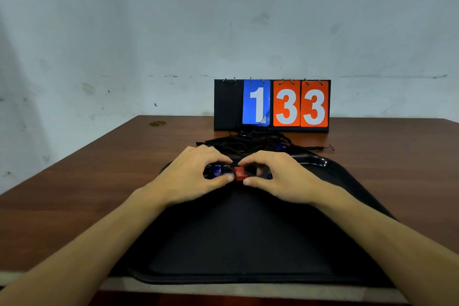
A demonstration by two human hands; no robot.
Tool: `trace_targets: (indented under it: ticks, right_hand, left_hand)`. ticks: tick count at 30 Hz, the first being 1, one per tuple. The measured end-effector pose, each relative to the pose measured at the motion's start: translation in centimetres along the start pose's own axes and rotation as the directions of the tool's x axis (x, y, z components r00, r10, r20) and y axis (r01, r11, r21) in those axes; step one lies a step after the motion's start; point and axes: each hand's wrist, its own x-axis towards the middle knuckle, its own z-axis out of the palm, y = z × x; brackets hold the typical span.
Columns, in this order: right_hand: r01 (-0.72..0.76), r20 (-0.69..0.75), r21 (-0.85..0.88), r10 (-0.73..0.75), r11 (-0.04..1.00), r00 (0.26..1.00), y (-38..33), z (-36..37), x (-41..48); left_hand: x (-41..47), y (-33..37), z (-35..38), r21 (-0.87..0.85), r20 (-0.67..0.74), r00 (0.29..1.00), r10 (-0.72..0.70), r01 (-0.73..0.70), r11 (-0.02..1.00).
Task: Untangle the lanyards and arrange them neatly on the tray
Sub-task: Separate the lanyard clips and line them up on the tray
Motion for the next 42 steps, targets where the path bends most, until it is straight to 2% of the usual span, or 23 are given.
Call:
trace_targets:
  ticks: [3, 9, 14, 18, 20, 25, 28, 30, 31, 33, 35, 37, 39, 42]
  right_hand:
    - [-0.005, 0.002, 0.025, 0.005, 1.0, 1.0, -0.1, -0.1, 0.0]
    - [-0.077, -0.049, 0.033, 0.078, 0.997, 0.996, 1.1, -2.1, -0.4]
    - [-0.137, 0.058, 0.061, 0.133, 0.989, 0.989, 2.0, -1.5, -0.3]
    - [-0.153, 0.188, -0.064, 0.163, 0.986, 0.968, 2.6, -0.8, 0.0]
    - [-0.164, 0.198, -0.086, 0.179, 0.983, 0.964, 2.4, -0.7, 0.0]
    - [-0.226, 0.144, -0.061, 0.232, 0.972, 0.962, 1.9, -0.8, -0.1]
    - [-0.281, 0.009, 0.054, 0.281, 0.958, 0.96, 1.0, -2.3, 0.9]
    - [-0.353, -0.053, 0.182, 0.367, 0.918, 0.929, 1.8, -4.0, 2.3]
    - [-0.381, -0.081, 0.193, 0.401, 0.904, 0.912, 2.3, -4.5, 2.8]
    - [-0.387, -0.144, 0.01, 0.385, 0.922, 0.912, 3.0, -4.8, 2.5]
    - [-0.274, -0.089, -0.079, 0.267, 0.958, 0.96, 2.7, -4.4, 0.5]
    - [-0.147, 0.084, -0.024, 0.149, 0.989, 0.985, 1.8, -4.5, -1.7]
    - [-0.167, 0.212, 0.042, 0.155, 0.985, 0.965, 1.5, -4.8, -3.2]
    - [-0.234, 0.184, 0.038, 0.224, 0.971, 0.957, 1.5, -4.6, -3.9]
  left_hand:
    - [0.1, 0.2, 0.0, 0.08, -0.014, 1.0, 0.019, -0.018, 0.997]
    - [0.1, 0.9, 0.4, 0.208, 0.088, 0.994, 0.063, -0.08, 0.975]
    - [0.2, 1.1, 0.6, 0.249, 0.098, 0.993, 0.066, -0.089, 0.965]
    - [0.1, 1.2, 0.7, 0.226, 0.096, 0.994, 0.055, -0.075, 0.971]
    - [0.1, 1.2, 0.7, 0.219, 0.09, 0.994, 0.057, -0.075, 0.973]
    - [0.1, 1.4, 0.7, 0.217, 0.072, 0.996, 0.06, -0.075, 0.973]
    - [0.0, 1.5, 0.6, 0.214, 0.076, 0.995, 0.059, -0.074, 0.974]
    - [0.0, 1.5, 0.6, 0.214, 0.08, 0.995, 0.057, -0.073, 0.974]
    - [0.0, 1.5, 0.6, 0.215, 0.076, 0.995, 0.061, -0.076, 0.974]
    - [0.0, 1.5, 0.6, 0.22, 0.067, 0.995, 0.071, -0.084, 0.972]
    - [0.0, 1.4, 0.6, 0.221, 0.066, 0.995, 0.073, -0.086, 0.971]
    - [-0.1, 1.4, 0.6, 0.231, 0.068, 0.995, 0.074, -0.088, 0.969]
    - [0.0, 1.3, 0.6, 0.236, 0.077, 0.994, 0.079, -0.095, 0.967]
    - [0.0, 1.4, 0.7, 0.238, 0.072, 0.994, 0.084, -0.099, 0.966]
